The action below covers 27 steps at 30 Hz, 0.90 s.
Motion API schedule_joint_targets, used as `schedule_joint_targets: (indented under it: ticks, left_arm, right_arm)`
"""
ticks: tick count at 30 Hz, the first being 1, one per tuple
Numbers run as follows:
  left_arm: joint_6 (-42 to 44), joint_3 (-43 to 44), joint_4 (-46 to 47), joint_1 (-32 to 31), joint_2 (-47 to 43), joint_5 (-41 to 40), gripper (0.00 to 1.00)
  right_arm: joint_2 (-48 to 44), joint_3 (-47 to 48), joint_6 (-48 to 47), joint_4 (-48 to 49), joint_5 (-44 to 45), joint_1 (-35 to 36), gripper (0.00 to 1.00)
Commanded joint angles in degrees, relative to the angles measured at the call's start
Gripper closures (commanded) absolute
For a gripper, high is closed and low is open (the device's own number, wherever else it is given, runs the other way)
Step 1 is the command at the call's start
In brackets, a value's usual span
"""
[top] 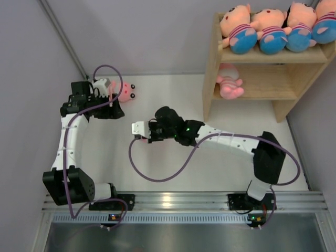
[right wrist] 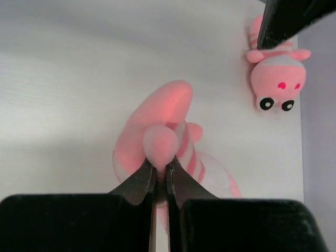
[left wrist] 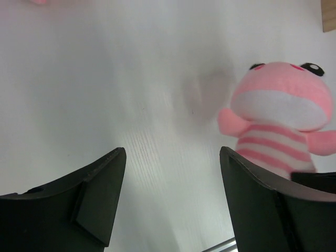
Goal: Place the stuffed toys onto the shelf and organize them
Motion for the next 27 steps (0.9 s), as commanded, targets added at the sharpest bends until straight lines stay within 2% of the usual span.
schedule_joint_targets:
  ticks: [1, 5, 6, 8, 10, 11, 12, 16, 21, 23, 27]
  left_arm:
    - [1.14, 2.80, -0.29, 0.25, -0.18, 3.26, 0.22]
    - [1.40, 2.80, -0.37, 0.34, 0.44, 5.55, 0.22]
    - [1.49, 3.06, -0.37, 0.34, 0.87, 5.81, 0.22]
    - [1.84, 3.33, -0.37, 0.34, 0.96, 6.95, 0.22]
    - [2.02, 3.59, -0.29, 0.34, 0.88, 7.66, 0.22]
    - [2.19, 3.68, -0.20, 0.25, 1.05, 7.92, 0.22]
    - [2.11, 3.94, -0.29, 0.34, 1.66, 8.10, 0.22]
    - [1.49, 5.52, -0.29, 0.34, 3.07, 7.57, 0.22]
    - [2.19, 8.42, -0.90, 0.34, 5.18, 7.22, 0.22]
    - [1.93, 9.56, -1.34, 0.34, 6.93, 7.57, 0.22]
    - [1.67, 11.06, -1.25, 0.25, 8.96, 7.93, 0.22]
  right_arm:
    - [-9.76, 0.69, 1.95, -15.72, -10.69, -2.80, 1.00]
    - [-18.72, 3.06, -1.64, -34.52, -19.66, -8.49, 1.00]
    - [-19.70, 5.25, -3.66, -42.57, -20.11, -9.47, 1.00]
    - [-19.98, 9.03, -7.17, -52.18, -20.73, -12.62, 1.00]
    - [-17.36, 16.06, -8.77, -67.34, -21.87, -15.18, 1.00]
    - [-16.64, 17.30, -8.60, -70.13, -20.92, -17.02, 1.00]
    - [-16.72, 15.92, -6.34, -70.24, -15.51, -17.47, 1.00]
    - [-21.80, 10.11, -4.30, -71.64, -8.87, -19.32, 1.00]
    - [-33.14, 1.41, -2.71, -67.96, 0.79, -28.01, 1.00]
    - [-38.68, 0.35, -4.10, -66.91, 1.15, -30.73, 1.00]
    - [-45.19, -4.13, -5.34, -60.50, 14.40, -31.98, 1.00]
